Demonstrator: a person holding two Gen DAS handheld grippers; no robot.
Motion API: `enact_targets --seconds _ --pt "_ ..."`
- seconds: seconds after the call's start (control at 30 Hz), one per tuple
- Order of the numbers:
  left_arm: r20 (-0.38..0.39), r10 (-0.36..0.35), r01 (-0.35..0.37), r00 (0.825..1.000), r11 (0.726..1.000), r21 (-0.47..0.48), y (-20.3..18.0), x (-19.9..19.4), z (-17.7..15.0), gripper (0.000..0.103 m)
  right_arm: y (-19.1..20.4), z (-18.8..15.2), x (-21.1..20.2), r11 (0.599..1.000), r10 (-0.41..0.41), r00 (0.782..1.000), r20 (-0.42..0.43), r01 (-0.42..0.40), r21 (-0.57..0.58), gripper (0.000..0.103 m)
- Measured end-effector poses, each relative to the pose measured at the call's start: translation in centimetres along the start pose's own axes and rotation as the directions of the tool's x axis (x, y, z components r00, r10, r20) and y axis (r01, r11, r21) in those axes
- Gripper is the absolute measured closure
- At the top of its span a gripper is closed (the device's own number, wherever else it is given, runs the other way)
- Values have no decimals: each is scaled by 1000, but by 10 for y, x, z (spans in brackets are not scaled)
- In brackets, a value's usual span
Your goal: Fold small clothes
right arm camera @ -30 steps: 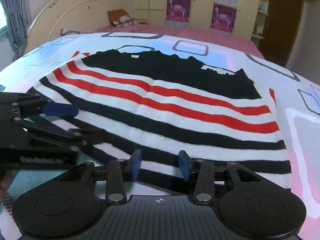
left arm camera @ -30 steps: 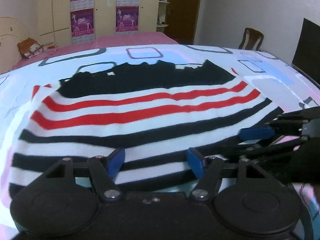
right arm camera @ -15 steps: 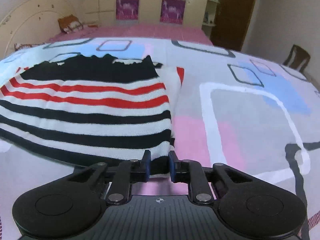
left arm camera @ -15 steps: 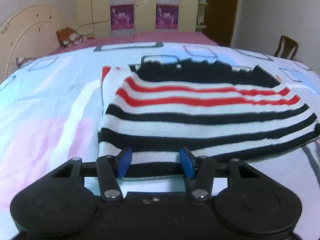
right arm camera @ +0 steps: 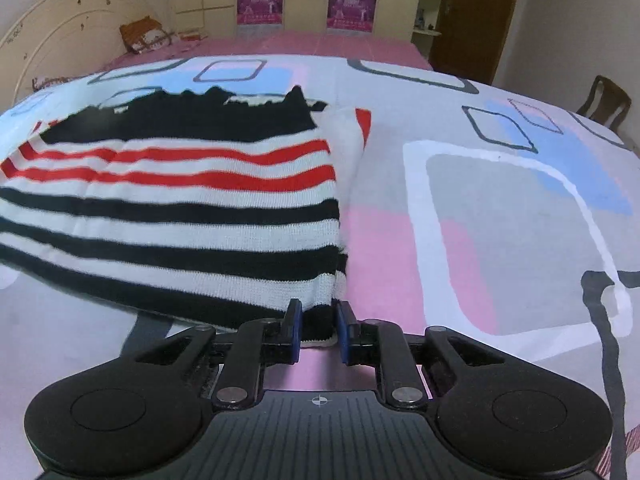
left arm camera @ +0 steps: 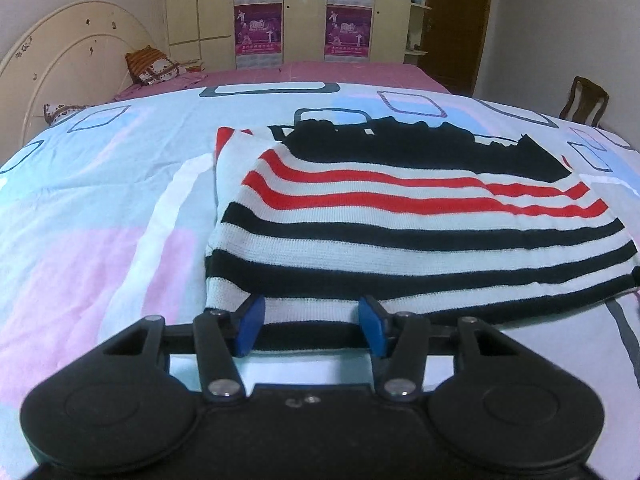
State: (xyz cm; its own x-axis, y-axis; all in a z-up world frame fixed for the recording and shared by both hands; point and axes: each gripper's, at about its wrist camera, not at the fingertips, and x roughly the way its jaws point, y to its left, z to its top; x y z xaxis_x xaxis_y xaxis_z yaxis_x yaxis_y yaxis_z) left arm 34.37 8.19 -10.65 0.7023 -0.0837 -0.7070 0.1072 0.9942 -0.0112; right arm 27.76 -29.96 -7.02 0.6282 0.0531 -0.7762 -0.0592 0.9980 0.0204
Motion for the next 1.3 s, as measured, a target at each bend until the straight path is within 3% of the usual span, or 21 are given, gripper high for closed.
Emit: enact_targets --seconds 0.67,0.8,0.83,0.9,0.93,1.03,1.17,1.23,1.3 --pt "-18 -9 8 1000 999 -41 4 2 -1 49 -8 -2 8 1000 21 1000 -14 -21 19 86" --pt "16 -18 20 1000 995 -97 15 -11 -1 49 -12 0 7 999 32 999 -17 -32 33 85" --pt "35 -21 25 999 992 -122 21 -19 -3 46 -15 2 0 998 32 999 9 -33 63 85" --pt "76 24 -9 997 983 -184 29 -37 -8 19 -21 1 -22 992 43 993 108 -55 111 85" --pt "105 37 -13 994 975 -223 32 -45 -13 15 -23 1 -31 989 56 989 140 -75 128 85" --pt "120 -43 83 992 931 -355 40 -51 -25 24 -23 1 -36 982 97 985 143 -118 148 85" --pt "99 -159 187 982 804 -564 45 -26 -38 37 -15 2 -29 967 146 982 119 -167 190 84" --pt "140 -159 212 977 749 -628 48 -16 -39 37 -10 5 -24 957 176 979 106 -195 214 84" --pt "165 -153 225 974 713 -664 52 -5 -37 38 -2 11 -20 952 198 975 104 -217 215 84"
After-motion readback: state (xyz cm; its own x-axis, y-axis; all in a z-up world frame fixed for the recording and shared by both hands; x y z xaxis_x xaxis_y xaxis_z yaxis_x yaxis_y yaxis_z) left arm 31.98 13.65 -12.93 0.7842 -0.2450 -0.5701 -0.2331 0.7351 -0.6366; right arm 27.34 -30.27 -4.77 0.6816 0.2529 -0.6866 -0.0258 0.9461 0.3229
